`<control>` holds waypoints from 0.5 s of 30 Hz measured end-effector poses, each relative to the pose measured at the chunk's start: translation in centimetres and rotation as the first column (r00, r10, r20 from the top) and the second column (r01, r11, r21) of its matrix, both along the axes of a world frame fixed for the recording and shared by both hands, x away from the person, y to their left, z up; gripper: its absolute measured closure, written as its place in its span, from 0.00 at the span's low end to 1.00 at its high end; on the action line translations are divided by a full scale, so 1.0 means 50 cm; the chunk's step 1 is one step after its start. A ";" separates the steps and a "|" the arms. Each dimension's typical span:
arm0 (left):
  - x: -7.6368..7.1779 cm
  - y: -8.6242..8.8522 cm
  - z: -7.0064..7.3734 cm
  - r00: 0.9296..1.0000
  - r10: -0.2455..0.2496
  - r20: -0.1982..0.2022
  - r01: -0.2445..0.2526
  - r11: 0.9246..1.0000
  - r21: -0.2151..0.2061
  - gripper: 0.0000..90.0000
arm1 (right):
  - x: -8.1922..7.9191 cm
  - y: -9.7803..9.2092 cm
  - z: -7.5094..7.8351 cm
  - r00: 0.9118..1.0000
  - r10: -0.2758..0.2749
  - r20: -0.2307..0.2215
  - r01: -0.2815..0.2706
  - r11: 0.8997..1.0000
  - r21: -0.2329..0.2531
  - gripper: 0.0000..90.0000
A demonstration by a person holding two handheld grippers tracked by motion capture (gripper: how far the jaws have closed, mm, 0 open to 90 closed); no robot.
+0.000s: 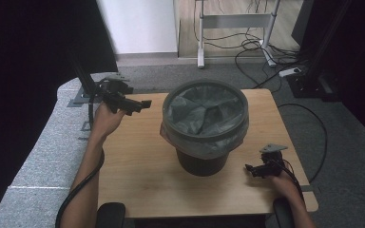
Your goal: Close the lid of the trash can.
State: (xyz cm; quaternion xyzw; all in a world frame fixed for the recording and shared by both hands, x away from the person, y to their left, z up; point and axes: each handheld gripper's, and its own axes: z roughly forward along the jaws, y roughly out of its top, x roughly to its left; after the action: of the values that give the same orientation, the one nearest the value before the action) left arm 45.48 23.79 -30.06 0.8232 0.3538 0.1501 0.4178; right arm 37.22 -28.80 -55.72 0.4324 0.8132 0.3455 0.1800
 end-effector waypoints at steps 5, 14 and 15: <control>-0.012 0.021 -0.018 1.000 0.019 0.007 -0.019 1.000 0.003 0.00 | 0.000 0.000 0.000 1.000 0.000 0.000 0.000 1.000 0.000 0.00; -0.030 0.053 -0.050 0.999 0.051 0.004 -0.051 0.999 0.018 0.00 | 0.000 0.000 0.000 1.000 0.001 0.000 -0.001 1.000 -0.002 0.00; -0.031 0.057 -0.056 0.999 0.054 0.001 -0.054 0.998 0.016 0.00 | 0.000 0.000 0.000 1.000 0.001 0.000 -0.001 1.000 -0.002 0.00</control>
State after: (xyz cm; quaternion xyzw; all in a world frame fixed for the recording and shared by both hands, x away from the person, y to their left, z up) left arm 43.91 26.63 -32.85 0.8166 0.3744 0.1644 0.4073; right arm 37.20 -28.82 -55.72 0.4318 0.8136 0.3450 0.1804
